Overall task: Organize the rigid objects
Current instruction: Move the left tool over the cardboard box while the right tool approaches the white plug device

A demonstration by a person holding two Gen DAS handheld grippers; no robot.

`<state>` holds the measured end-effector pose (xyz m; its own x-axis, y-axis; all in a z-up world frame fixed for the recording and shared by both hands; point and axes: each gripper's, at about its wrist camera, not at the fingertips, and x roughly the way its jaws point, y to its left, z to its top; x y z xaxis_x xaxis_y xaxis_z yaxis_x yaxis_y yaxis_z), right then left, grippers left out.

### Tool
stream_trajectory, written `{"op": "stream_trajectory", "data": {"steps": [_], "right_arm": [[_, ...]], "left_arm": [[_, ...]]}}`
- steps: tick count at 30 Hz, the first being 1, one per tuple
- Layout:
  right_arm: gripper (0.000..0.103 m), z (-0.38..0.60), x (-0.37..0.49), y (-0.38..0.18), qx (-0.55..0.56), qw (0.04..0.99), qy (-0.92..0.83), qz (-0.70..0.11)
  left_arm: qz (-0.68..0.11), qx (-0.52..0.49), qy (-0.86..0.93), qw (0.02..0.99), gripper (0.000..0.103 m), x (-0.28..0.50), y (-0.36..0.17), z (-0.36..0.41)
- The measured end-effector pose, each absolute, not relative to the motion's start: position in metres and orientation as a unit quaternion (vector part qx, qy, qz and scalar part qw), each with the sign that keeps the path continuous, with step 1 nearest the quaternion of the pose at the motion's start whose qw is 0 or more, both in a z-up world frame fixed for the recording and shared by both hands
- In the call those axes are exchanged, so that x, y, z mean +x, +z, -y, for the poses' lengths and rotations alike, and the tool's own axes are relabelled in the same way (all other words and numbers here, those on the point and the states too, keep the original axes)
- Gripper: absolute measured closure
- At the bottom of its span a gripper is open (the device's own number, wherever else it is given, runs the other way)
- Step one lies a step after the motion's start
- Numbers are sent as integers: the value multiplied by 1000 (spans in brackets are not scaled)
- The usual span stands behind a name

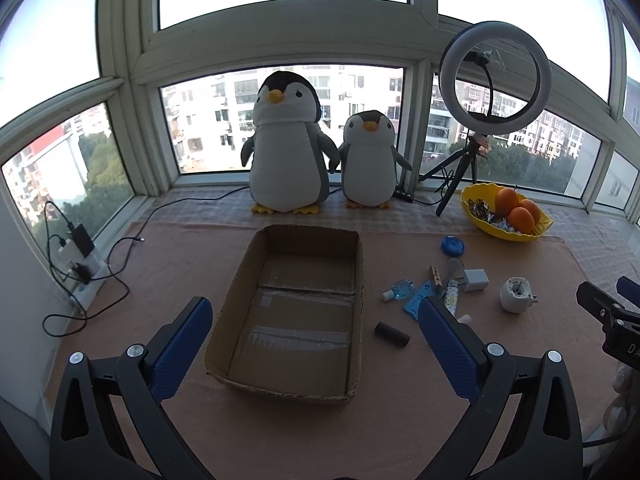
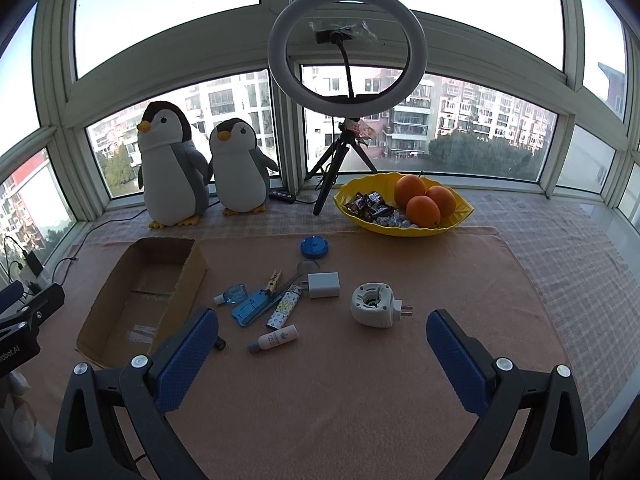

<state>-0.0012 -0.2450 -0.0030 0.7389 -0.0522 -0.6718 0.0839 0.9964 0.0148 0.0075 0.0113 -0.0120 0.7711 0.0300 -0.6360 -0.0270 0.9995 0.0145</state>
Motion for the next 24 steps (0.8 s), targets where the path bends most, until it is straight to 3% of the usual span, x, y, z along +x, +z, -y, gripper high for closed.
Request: {"op": "stream_trajectory", "data": {"steps": [14,24], "right_arm": [[0,258,4,-11,32,928,-46,-368],[0,270,7,-17,36,927,-50,-371]], "left_arm": [[-364,-11,99,926,1,21,-39,-76],[-423,-38,131,896,3,40,-89,-118]]}}
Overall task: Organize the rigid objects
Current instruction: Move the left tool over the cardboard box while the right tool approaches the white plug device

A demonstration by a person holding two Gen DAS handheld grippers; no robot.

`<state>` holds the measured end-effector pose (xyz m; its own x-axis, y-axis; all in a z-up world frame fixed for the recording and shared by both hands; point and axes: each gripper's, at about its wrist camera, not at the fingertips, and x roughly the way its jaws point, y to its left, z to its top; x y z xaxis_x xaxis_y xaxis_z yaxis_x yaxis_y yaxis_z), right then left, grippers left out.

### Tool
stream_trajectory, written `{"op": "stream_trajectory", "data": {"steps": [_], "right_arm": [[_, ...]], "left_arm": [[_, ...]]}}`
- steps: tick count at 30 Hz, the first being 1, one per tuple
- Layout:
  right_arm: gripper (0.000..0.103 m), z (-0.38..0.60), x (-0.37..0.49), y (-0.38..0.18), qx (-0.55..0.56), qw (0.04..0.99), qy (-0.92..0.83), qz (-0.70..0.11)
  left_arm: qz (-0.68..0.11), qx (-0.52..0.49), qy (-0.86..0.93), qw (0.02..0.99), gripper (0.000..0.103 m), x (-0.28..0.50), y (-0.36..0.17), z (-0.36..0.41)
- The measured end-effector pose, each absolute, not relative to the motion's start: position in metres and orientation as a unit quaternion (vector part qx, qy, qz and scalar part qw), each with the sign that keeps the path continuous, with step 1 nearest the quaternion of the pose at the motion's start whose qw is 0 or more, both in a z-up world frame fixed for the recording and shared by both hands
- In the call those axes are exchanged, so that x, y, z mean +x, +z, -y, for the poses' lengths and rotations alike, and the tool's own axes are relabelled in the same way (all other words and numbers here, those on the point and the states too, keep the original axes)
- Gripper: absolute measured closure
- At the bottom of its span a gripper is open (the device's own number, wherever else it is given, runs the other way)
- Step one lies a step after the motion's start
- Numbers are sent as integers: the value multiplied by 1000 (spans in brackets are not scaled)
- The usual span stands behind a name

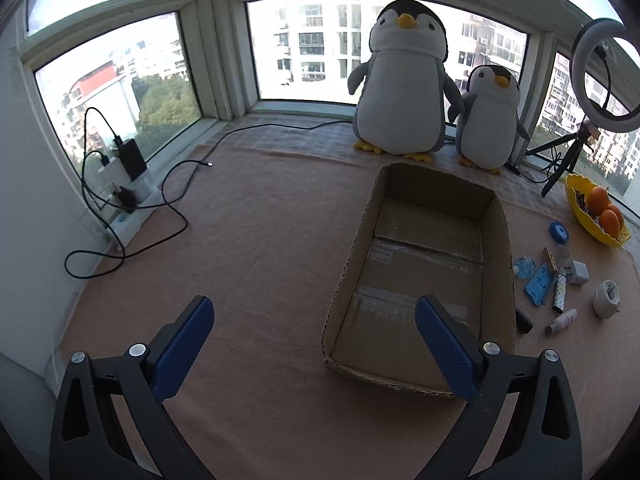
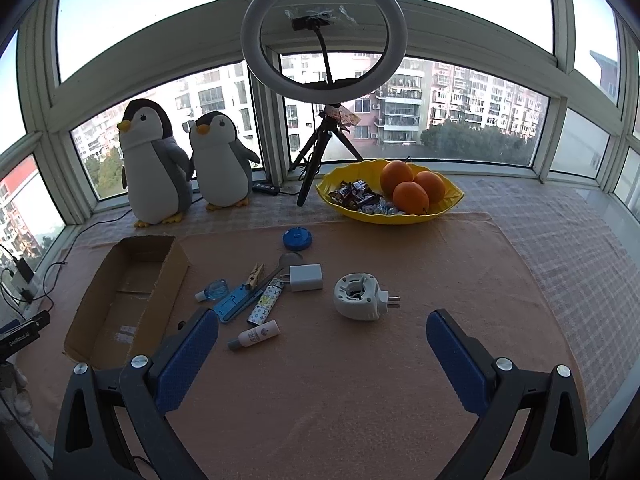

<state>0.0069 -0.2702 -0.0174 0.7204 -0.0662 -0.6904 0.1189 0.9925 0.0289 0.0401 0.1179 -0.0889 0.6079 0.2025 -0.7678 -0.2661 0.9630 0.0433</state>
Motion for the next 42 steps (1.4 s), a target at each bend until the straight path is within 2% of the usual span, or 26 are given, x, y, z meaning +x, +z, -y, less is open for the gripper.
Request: {"op": "stream_trajectory", "data": {"steps": [3,8,10,14,23,25,32,37,41,42], "right_arm": [[0,279,7,-21,43,926,-53,-371],[0,302,5,-26,47,926,-71,-367],[0,313,5,-29,55,924,-78,-371],[0,337,8,-40,75,916,-99,-383],[0,365,35,-62,90,901,-98,-414],[0,368,44,-64,92,899,-87,-419],[4,368,79,-74,79,892,-51,-443],[16,370,108,-88,75,874,-19,-480],[24,373,132,-97,59,859,-1,-509],[29,372,138,-100,49,855,7,-517]], "left_arm": [[-448,-43,134,883,11,49,-108,-124],[-477,-48,139,866,13,59,-135,-130],[-485,-49,140,862,20,62,-143,-131],[-497,-57,142,854,23,68,-156,-136],[-515,-57,135,845,38,76,-172,-135],[-516,-55,133,844,44,78,-174,-134],[-522,-49,130,841,52,84,-180,-129],[-530,-44,126,837,60,90,-185,-126],[-529,-33,124,839,61,94,-185,-124],[-530,-33,125,838,61,95,-185,-124]]}}
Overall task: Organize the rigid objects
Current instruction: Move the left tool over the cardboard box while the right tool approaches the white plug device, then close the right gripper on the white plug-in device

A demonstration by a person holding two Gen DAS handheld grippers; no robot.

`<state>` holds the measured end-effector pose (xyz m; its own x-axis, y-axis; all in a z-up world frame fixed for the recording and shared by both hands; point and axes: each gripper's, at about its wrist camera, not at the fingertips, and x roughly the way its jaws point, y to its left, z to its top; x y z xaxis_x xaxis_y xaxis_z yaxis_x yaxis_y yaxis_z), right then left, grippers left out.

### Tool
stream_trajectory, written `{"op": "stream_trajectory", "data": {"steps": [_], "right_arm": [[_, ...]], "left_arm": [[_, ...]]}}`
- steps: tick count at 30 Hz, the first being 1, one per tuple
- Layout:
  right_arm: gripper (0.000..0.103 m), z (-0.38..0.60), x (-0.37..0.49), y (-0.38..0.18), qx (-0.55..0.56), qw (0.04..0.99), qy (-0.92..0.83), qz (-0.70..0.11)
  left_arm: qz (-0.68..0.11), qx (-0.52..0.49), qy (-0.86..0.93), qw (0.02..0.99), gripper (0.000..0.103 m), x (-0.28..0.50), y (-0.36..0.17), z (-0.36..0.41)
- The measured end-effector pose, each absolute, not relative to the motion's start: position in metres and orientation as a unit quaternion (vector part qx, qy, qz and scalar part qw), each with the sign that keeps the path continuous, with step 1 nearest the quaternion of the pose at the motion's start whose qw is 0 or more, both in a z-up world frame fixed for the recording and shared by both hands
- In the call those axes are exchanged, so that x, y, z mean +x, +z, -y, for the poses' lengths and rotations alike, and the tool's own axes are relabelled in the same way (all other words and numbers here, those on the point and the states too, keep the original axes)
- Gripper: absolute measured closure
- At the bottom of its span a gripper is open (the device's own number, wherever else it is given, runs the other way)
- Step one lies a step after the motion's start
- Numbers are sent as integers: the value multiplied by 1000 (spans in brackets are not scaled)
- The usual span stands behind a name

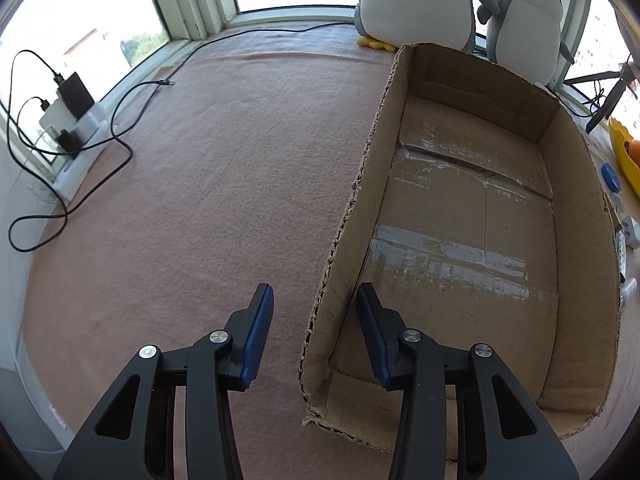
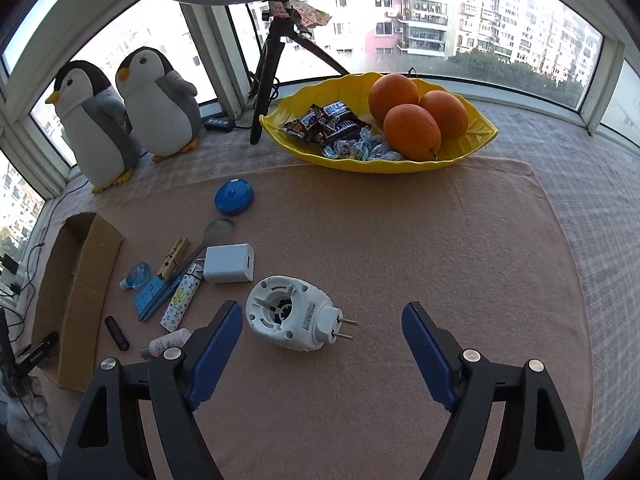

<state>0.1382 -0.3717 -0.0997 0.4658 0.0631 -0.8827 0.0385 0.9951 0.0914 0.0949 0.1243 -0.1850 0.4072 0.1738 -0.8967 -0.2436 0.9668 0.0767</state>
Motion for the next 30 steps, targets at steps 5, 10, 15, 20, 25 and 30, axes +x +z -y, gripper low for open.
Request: {"op": "stream_trajectory", "data": {"steps": [5,10,15,20,25,30], "right_arm": [[39,361,161,-115,-11,830,51,-556],[46,356,176,-129,-63,810,67,-580],[49,350,185,-135,-101,793,94,-594],[56,345,192,-148,-127,775,99,-611],[63,340,196,-153,-121,767,115,-619],[75,338,197,-156,-97,760,129,-629]], "left_arm": [[-530,-31,125,838,63,97,-184,-123],[-529,-36,129,838,63,96,-184,-123],[-529,-31,132,838,63,96,-184,-121],[-529,-29,134,837,63,96,-184,-120],[-529,-28,136,837,63,96,-184,-120],[-527,-28,136,838,63,96,-184,-120]]}}
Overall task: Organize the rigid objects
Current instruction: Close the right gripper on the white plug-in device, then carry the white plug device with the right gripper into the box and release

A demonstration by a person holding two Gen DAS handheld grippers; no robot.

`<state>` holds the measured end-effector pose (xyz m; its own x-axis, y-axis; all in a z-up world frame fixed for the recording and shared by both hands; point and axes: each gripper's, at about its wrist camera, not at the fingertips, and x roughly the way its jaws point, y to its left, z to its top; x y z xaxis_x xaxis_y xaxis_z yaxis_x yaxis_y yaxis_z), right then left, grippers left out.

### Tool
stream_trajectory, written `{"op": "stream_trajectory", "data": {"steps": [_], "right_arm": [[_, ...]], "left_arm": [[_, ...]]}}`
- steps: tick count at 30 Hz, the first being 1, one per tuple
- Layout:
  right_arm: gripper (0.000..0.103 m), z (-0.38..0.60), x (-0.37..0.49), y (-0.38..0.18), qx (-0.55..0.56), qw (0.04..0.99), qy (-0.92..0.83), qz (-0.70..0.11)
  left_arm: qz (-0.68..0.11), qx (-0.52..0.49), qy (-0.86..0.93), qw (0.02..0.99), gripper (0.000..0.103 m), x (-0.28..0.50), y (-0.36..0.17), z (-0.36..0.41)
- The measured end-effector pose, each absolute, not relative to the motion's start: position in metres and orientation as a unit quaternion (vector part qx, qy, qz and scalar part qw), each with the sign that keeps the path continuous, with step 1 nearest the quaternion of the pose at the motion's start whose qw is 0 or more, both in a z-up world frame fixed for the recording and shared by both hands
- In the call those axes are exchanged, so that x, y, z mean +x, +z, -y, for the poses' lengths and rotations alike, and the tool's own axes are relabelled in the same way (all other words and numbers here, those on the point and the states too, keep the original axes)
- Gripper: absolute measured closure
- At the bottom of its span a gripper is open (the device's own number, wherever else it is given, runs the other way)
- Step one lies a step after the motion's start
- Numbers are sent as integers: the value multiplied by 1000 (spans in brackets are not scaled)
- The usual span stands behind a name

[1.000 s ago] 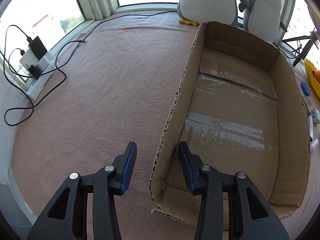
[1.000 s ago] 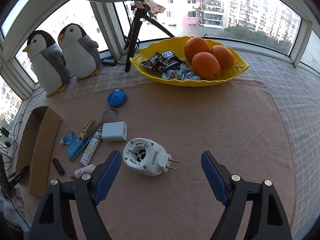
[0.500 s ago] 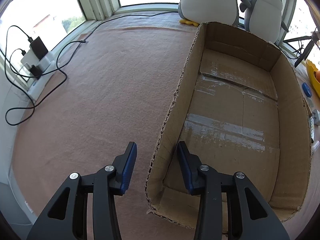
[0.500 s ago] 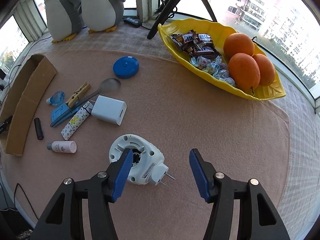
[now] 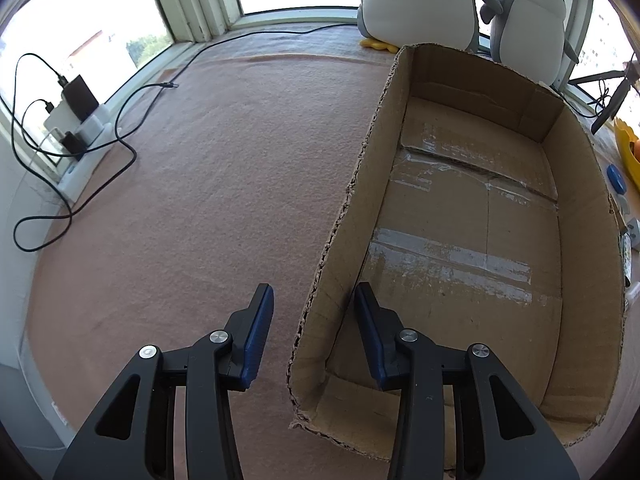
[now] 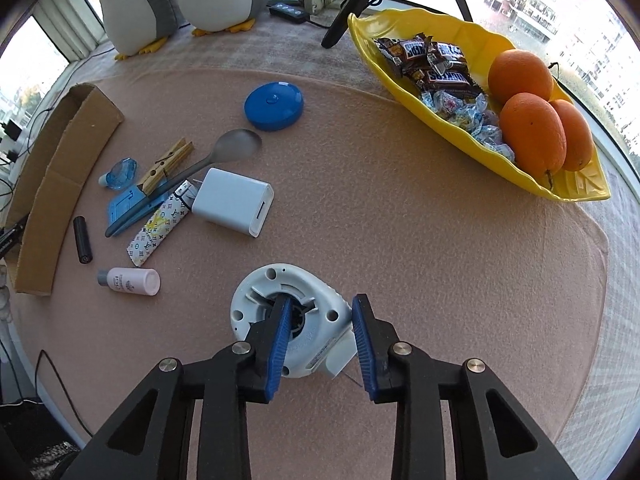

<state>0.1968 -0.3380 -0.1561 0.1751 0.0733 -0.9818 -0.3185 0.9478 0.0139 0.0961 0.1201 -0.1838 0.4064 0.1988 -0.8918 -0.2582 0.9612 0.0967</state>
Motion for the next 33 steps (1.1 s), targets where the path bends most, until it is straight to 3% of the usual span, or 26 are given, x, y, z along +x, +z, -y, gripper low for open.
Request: {"op": "stream_trajectory", "data": {"steps": [19,27,33], "right_arm": [[81,417,170,-160,216,778,73,-586],[81,411,166,-159,236,790,67,-562],[81,384,161,-119,216,809,100,-538]], "left_arm": [[-523,-25,136,841,63,96,-184,-120],[-522,-23,136,842,63,96,-184,-120],[-520,-23,136,843,63,96,-184,-119]]}}
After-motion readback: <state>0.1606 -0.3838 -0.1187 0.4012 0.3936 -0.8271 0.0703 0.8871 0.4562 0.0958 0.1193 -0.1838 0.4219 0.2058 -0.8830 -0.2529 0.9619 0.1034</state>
